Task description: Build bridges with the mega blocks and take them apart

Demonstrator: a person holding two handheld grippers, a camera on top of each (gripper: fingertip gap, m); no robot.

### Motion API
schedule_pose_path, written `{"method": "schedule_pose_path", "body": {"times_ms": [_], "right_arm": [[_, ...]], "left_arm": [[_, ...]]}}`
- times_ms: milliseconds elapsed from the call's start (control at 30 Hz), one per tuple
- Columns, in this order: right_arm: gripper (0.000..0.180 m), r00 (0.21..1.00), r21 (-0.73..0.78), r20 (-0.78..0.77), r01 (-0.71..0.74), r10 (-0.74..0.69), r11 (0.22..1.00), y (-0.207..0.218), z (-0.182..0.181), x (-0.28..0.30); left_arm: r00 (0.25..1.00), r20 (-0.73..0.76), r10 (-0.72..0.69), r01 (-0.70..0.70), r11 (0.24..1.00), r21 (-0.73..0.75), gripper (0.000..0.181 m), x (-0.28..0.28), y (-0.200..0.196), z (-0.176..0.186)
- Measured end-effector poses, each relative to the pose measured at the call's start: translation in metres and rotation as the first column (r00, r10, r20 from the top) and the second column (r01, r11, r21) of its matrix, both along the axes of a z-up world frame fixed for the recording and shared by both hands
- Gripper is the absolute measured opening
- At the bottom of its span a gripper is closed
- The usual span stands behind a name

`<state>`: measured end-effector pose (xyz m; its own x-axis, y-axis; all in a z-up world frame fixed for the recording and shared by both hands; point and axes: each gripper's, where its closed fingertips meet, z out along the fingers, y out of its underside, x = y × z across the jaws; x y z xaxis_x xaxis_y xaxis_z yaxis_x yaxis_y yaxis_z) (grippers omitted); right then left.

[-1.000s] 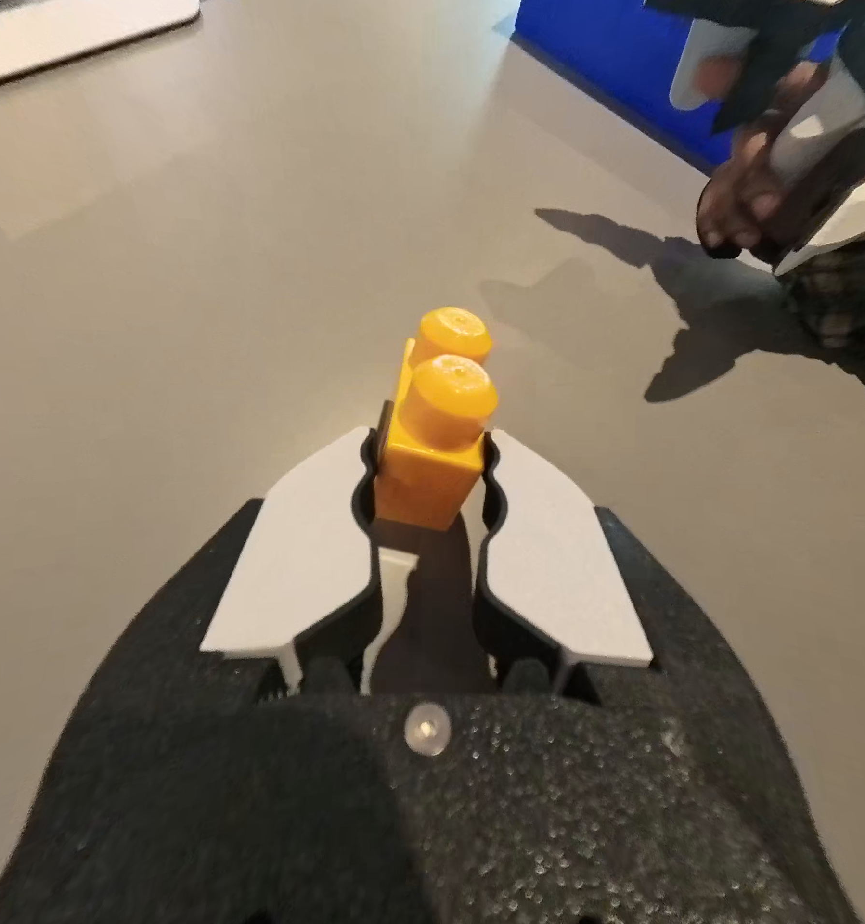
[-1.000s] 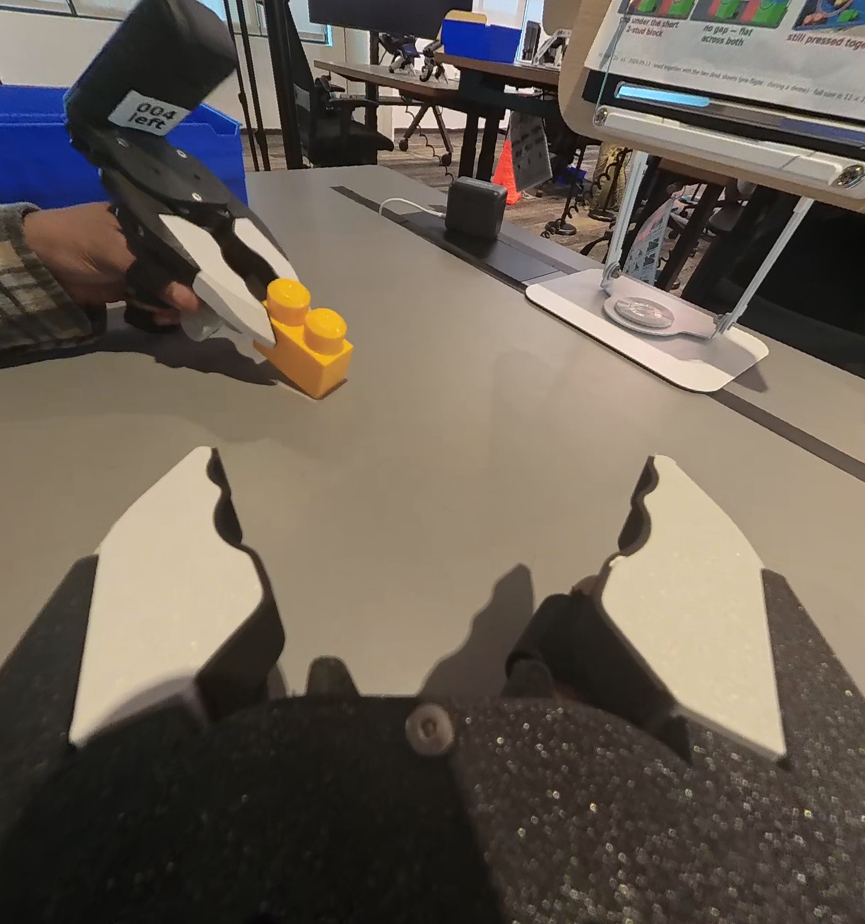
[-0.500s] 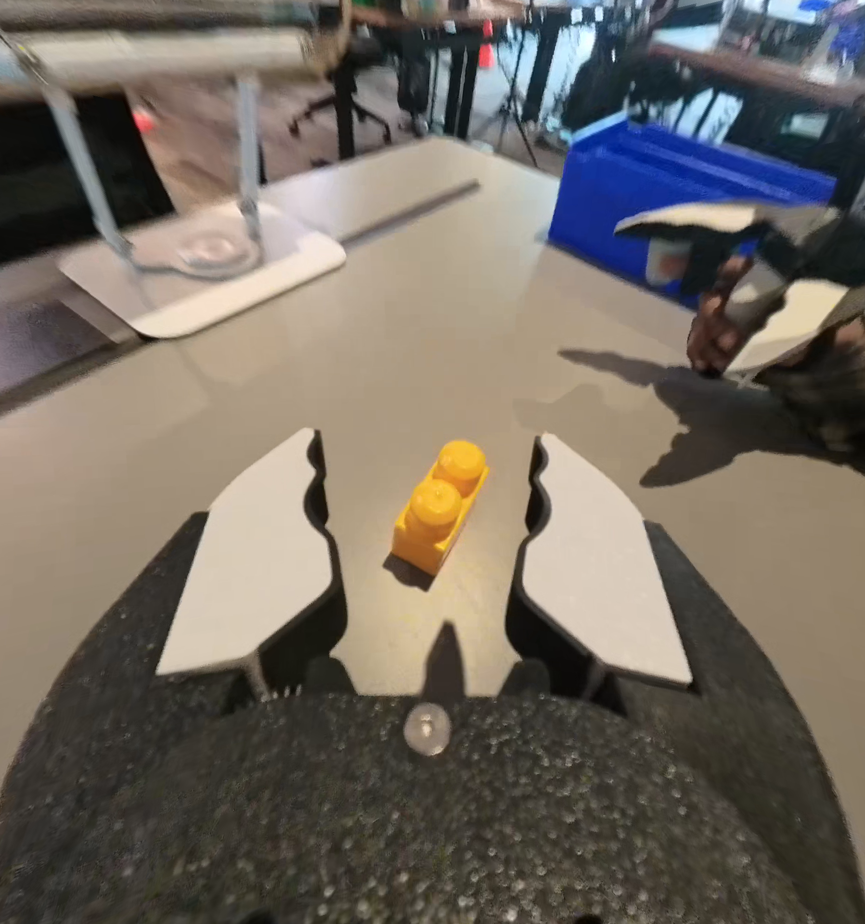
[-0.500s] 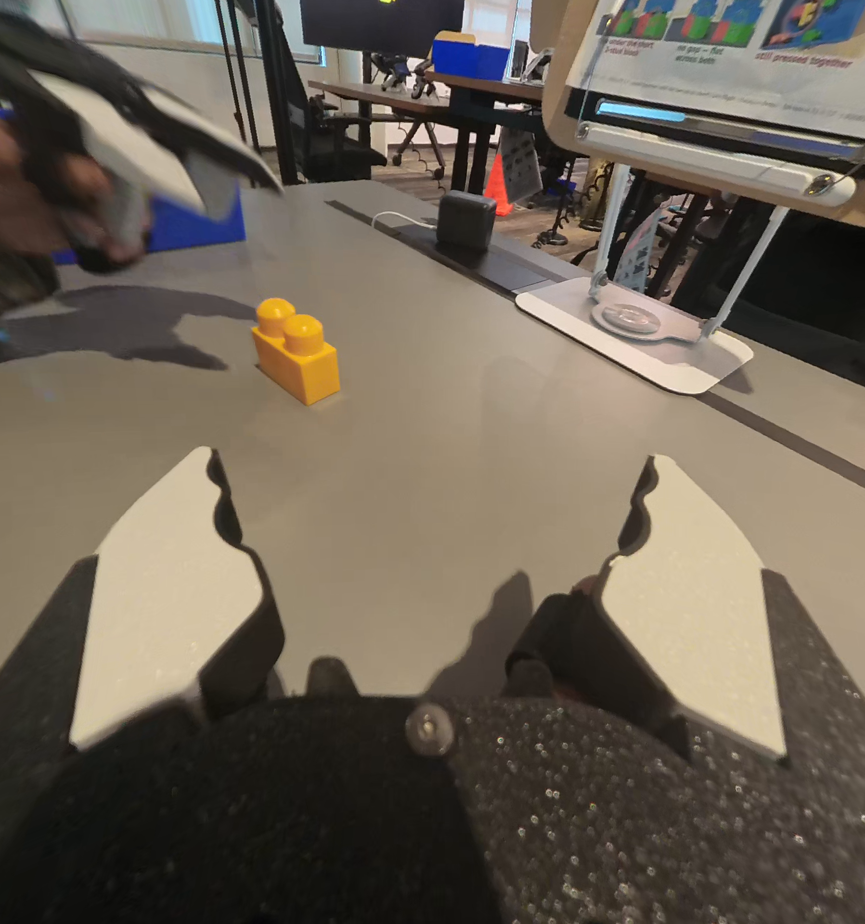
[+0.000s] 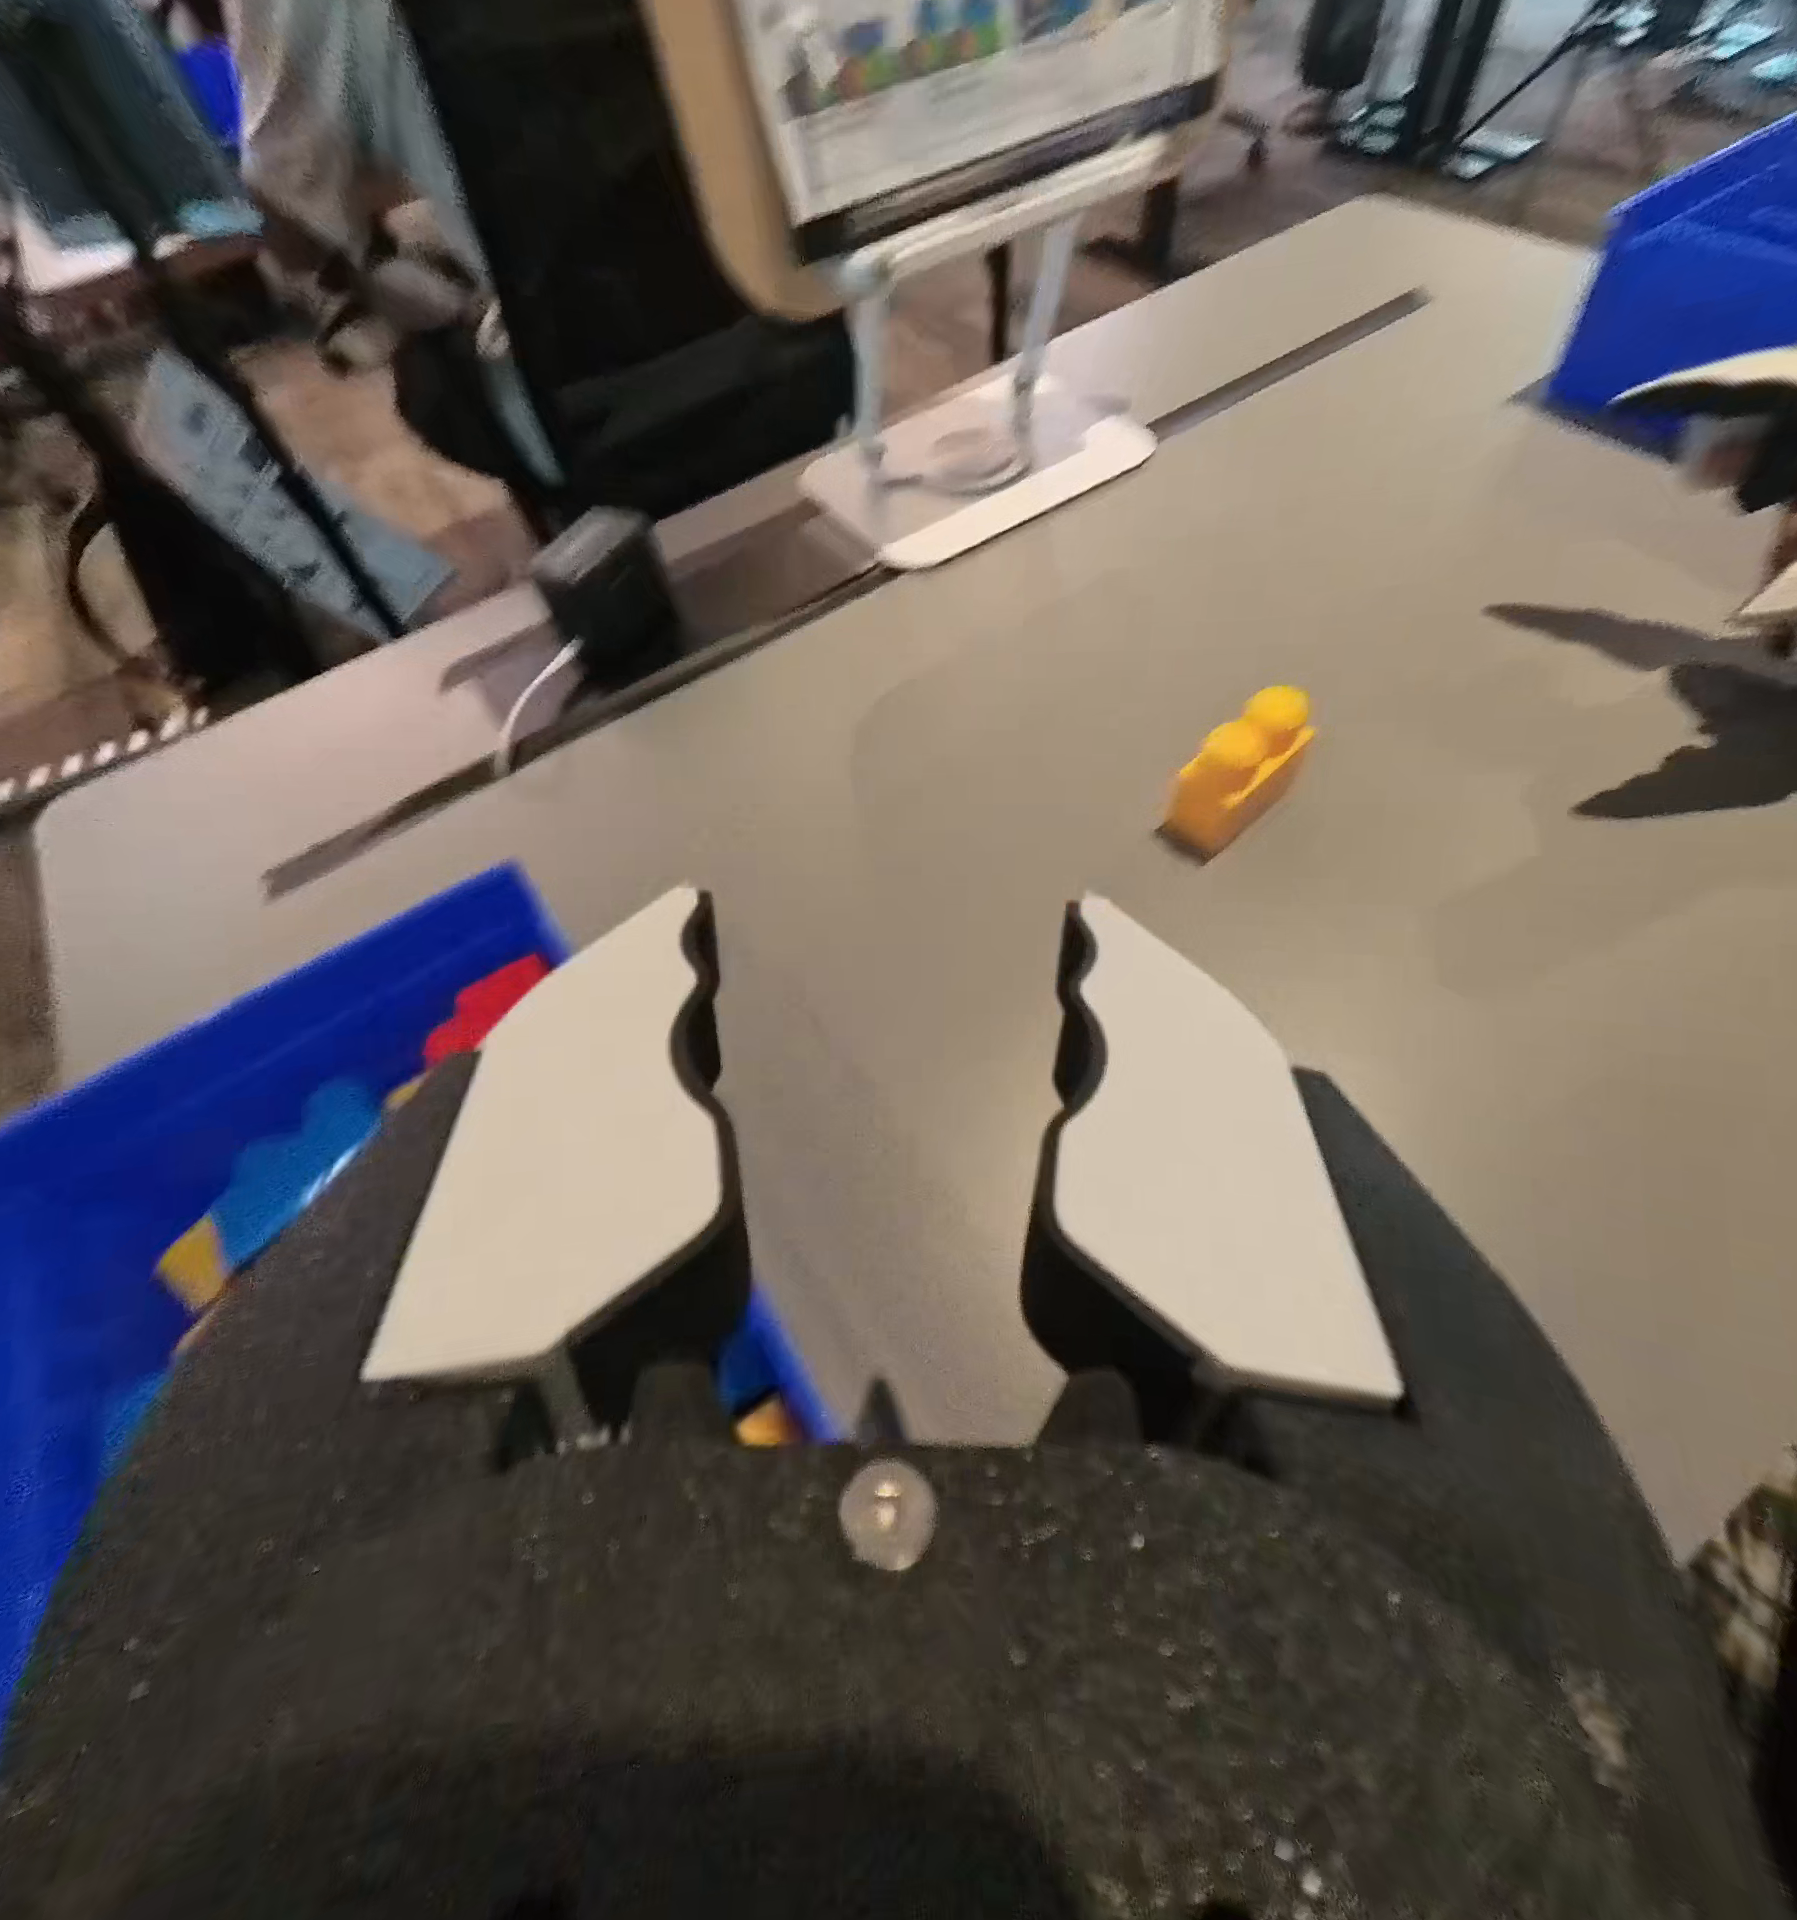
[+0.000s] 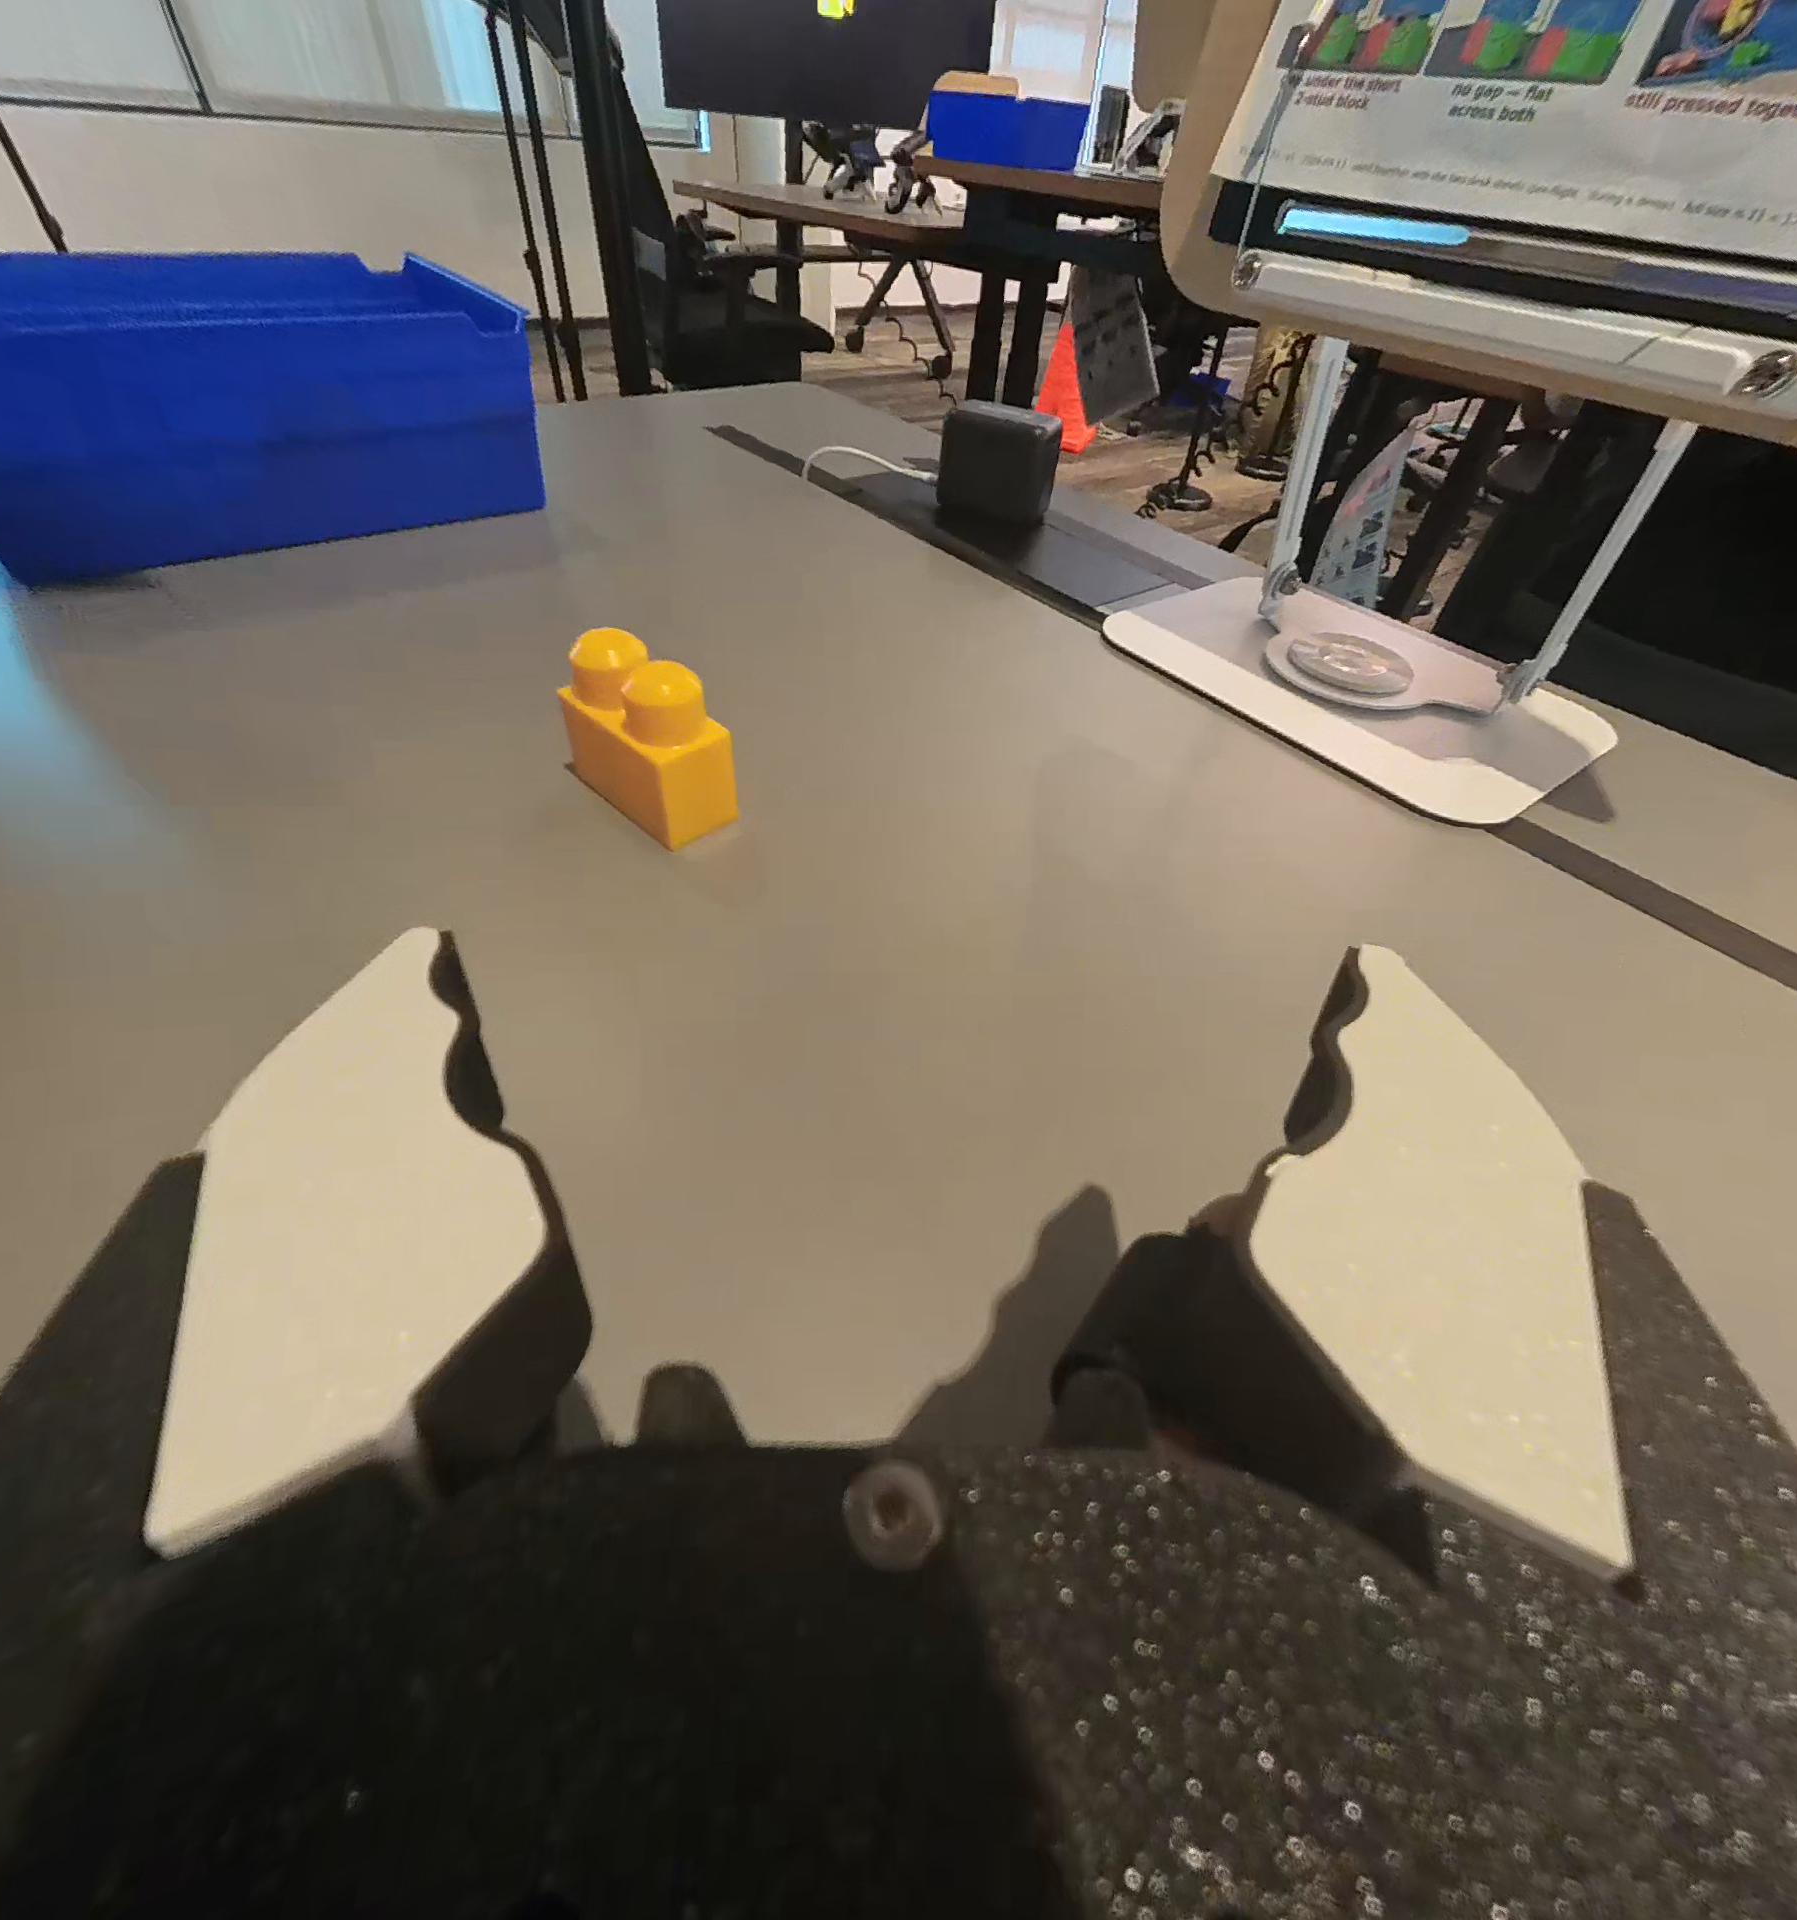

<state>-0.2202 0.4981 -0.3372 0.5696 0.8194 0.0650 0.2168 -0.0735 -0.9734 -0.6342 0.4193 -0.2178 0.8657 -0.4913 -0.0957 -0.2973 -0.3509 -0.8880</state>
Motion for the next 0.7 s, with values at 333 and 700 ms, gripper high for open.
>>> {"method": "schedule_pose_path", "body": {"times_ms": [333, 700], "right_arm": [[0.146, 1.0, -0.016, -0.001, -0.011, 0.01, 1.0, -0.001, -0.004, -0.003], [0.146, 1.0, -0.021, 0.021, -0.011, 0.012, 1.0, -0.001, -0.008, -0.004]], "left_arm": [[0.992, -0.078, 0.1, -0.118, 0.955, -0.271, 0.052, -0.119, -0.025, -0.066], [0.961, -0.254, 0.114, -0.204, 0.907, -0.368, 0.052, -0.164, -0.027, -0.079]]}}
